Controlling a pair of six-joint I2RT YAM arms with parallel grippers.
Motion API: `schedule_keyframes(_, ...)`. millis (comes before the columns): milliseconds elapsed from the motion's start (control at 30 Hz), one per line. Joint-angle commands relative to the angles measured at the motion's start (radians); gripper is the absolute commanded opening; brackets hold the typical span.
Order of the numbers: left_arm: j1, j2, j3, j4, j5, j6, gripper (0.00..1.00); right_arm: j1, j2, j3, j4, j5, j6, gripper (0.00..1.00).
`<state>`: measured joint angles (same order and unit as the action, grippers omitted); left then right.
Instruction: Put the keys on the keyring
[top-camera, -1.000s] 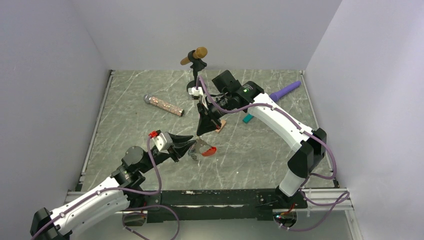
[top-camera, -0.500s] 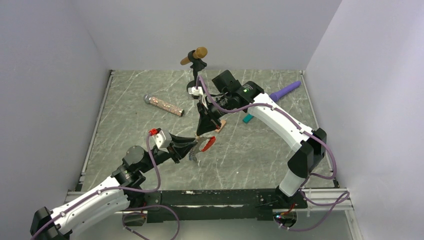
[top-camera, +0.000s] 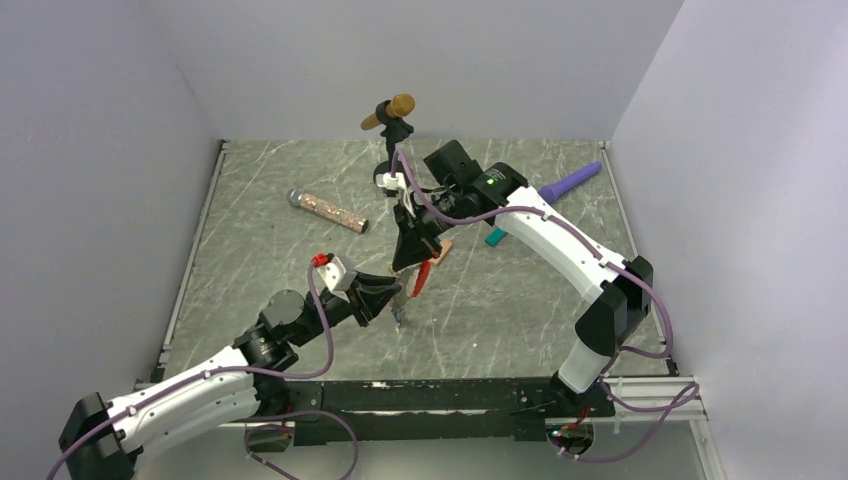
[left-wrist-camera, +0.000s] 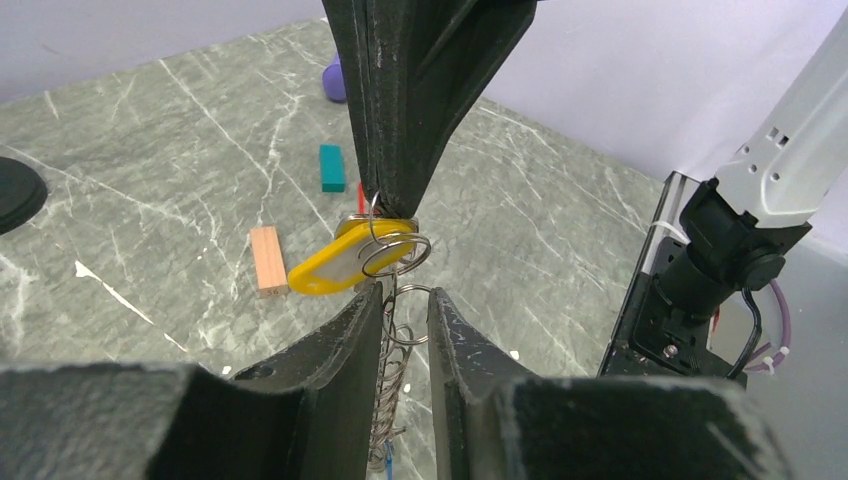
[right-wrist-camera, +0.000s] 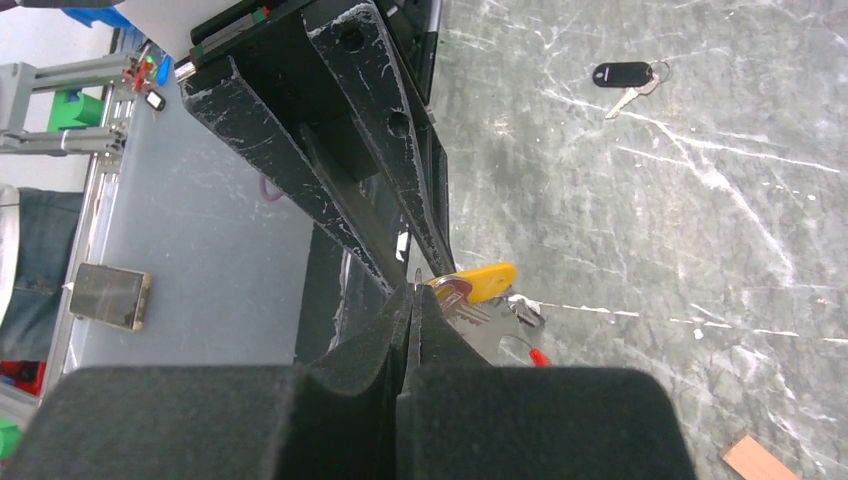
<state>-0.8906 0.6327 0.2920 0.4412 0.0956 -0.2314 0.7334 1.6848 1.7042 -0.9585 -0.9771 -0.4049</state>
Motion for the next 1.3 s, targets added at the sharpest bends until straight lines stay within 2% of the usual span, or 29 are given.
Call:
schedule_keyframes(0,-0.032,-0.019,0.037,0.017,-0.092,-0.013,0.29,-0.005,-0.025,0.001,0.054,-0.025,0.029,0.00)
schedule_keyframes(233,-0.039,-0.078,0.030,-0.013,-0.139,0.022,0.31,-0.005,-0.027,-0.003,0.051,-0.016,0.024,0.00)
schedule_keyframes(433,-0.039,-0.162,0.022,-0.098,-0.106,0.156,0.34,-0.006,-0.040,0.007,-0.011,-0.013,-0.074,0.00)
schedule_keyframes(567,-0.038,-0.202,0.016,-0.114,-0.054,0.201,0.34,-0.008,-0.037,0.002,0.004,-0.003,-0.056,0.00)
schedule_keyframes(733,-0.038,-0.135,0.042,-0.066,-0.030,0.131,0.34,-0.007,-0.013,0.012,0.027,-0.024,-0.012,0.00)
schedule_keyframes(1000,-0.048,-0.042,0.065,0.008,-0.107,-0.025,0.30,-0.006,-0.016,-0.001,0.060,-0.002,0.029,0.00)
schedule_keyframes(1267,-0.081,-0.024,0.082,-0.004,-0.197,-0.057,0.31,-0.006,-0.010,-0.008,0.091,0.022,0.072,0.00)
